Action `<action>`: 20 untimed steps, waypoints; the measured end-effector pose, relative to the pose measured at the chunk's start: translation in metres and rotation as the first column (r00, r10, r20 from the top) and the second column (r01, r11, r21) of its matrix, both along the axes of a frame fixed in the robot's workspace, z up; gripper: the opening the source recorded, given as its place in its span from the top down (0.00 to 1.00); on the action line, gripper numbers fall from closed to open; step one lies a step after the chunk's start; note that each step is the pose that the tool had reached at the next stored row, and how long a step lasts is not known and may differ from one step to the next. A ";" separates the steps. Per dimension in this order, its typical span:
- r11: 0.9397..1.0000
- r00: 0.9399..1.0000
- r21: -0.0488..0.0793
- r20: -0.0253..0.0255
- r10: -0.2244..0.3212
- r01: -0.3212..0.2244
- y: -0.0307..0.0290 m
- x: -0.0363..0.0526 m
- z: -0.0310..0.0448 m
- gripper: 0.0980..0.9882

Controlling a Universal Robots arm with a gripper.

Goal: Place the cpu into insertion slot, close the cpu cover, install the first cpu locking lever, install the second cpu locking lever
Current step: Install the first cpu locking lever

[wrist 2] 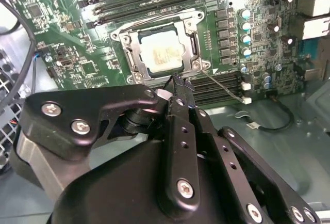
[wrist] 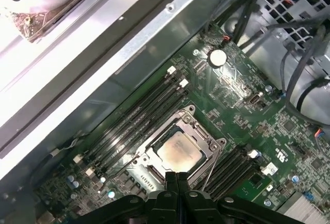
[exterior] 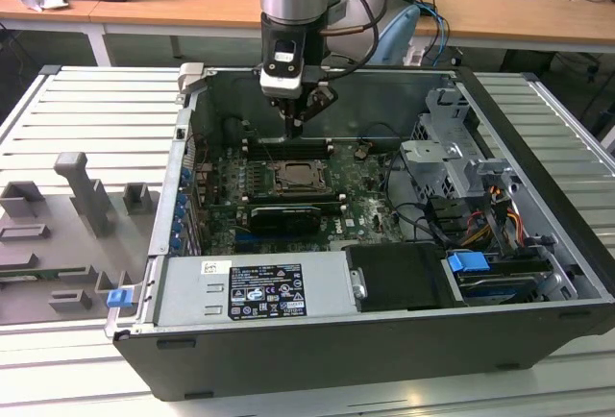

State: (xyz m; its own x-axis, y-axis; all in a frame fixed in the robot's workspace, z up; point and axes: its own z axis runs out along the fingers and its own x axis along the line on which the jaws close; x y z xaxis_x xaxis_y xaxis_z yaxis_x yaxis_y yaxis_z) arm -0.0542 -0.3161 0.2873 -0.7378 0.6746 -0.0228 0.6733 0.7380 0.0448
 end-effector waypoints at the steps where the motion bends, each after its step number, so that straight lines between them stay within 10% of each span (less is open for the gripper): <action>1: 1.000 1.000 0.000 0.000 0.012 -0.012 0.0000 0.0000 0.0000 0.99; 14: 0.991 0.991 0.000 0.000 0.133 -0.133 -0.0001 -0.0013 -0.0002 0.99; 20: 0.960 0.960 0.000 0.000 0.279 -0.279 -0.0001 -0.0013 -0.0003 0.99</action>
State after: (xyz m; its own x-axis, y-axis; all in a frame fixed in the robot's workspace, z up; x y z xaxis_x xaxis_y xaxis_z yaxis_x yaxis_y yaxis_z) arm -0.0555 -0.3161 0.2869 -0.8968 0.4418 -0.0228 0.4406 0.8966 0.0449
